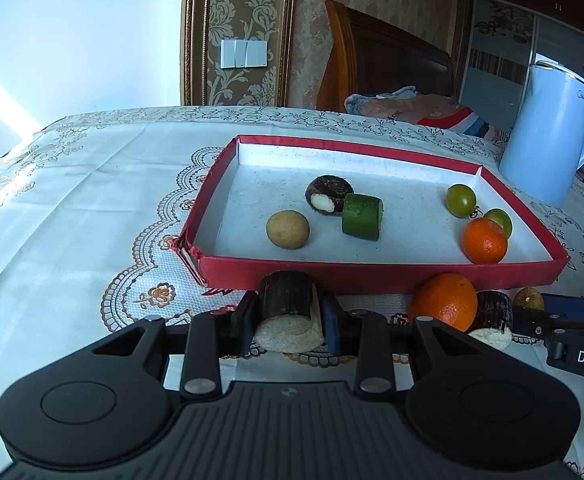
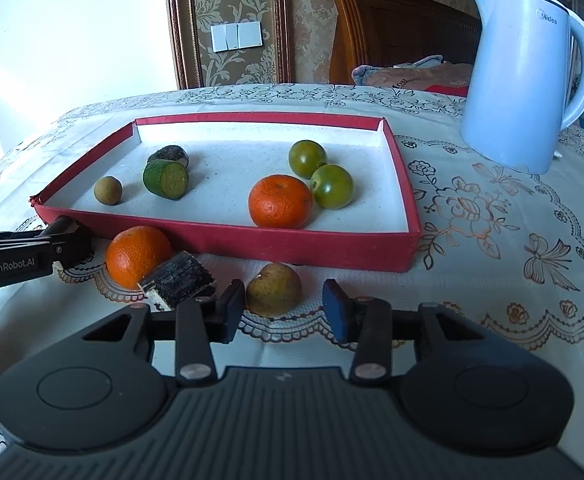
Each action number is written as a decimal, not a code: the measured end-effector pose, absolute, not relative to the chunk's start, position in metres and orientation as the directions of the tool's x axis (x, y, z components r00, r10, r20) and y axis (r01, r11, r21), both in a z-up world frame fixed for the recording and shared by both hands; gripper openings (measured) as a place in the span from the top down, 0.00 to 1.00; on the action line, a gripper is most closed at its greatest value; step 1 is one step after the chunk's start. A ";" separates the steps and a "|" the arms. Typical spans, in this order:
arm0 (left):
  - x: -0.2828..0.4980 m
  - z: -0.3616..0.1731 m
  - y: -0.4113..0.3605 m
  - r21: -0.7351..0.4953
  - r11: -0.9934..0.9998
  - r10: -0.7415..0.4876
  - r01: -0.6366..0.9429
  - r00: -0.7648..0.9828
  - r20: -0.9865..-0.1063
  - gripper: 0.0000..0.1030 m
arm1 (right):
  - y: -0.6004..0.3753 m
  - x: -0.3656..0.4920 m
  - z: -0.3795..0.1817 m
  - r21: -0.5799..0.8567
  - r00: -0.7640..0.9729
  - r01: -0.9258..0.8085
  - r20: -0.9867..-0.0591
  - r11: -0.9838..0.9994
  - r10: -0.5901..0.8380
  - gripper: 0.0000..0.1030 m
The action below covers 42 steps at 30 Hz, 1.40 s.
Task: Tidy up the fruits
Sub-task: 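Close left tool on the dark eggplant chunk while right tool grasps the brown pear, then lift the eggplant chunk and the pear and carry them toward the red tray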
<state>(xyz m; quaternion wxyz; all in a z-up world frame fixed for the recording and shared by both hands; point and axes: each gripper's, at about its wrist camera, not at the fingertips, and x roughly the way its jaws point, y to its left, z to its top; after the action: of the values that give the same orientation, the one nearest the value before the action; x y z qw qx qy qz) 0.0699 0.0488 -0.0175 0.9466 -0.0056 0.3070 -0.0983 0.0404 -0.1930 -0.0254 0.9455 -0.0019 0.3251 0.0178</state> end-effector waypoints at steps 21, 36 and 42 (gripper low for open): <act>0.061 -0.014 0.051 -0.081 0.978 -0.204 0.192 0.806 -0.555 0.68 | -0.192 0.033 -0.024 0.004 0.808 -0.047 -0.588 0.999 0.041 0.74; 0.048 -0.008 0.052 -0.103 0.972 -0.233 0.210 0.823 -0.518 0.68 | -0.190 0.013 -0.014 0.002 0.854 -0.080 -0.516 0.997 0.069 0.74; 0.045 -0.005 0.046 -0.083 0.972 -0.231 0.221 0.825 -0.515 0.68 | -0.192 0.012 -0.013 0.018 0.858 -0.075 -0.509 0.997 0.074 0.74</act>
<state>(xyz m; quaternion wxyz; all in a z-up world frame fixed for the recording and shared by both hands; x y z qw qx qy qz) 0.0449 0.0457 -0.0052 0.9553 -0.0099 0.2710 -0.1182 0.0122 -0.1918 -0.0131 0.9637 -0.0011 0.2641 0.0387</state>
